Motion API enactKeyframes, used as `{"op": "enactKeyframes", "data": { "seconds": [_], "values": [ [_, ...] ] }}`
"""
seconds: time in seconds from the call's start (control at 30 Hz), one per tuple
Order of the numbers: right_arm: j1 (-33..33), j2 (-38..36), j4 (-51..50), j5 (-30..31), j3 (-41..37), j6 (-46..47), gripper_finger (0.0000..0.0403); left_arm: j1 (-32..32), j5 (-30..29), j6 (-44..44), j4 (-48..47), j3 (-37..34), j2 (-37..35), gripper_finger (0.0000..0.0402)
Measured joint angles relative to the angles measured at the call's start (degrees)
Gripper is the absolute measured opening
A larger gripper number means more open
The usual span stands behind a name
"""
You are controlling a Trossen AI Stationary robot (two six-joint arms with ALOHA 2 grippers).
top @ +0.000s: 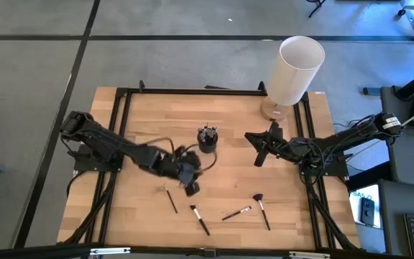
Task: Sort items
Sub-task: Put the eyeshadow brush into the organizer
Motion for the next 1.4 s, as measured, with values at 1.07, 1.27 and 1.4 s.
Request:
{"op": "enactKeyframes", "data": {
  "seconds": [1.07, 1.27, 1.4],
  "values": [
    [-0.15, -0.15, -20.50, -4.93, 10.49, 0.30, 0.0037, -12.44, 9.02, 41.80, 6.43, 3.38, 21.82, 0.0152],
    [-0.18, -0.13, -21.10, -4.55, 10.49, 0.11, 0.0037, -11.45, 11.71, 42.47, 1.34, 7.10, 24.95, 0.0141],
    [-0.35, -0.13, -21.12, -4.57, 10.50, 0.09, 0.0037, -11.55, 10.99, 43.78, 0.07, 7.17, 24.95, 0.0110]
  ]
}}
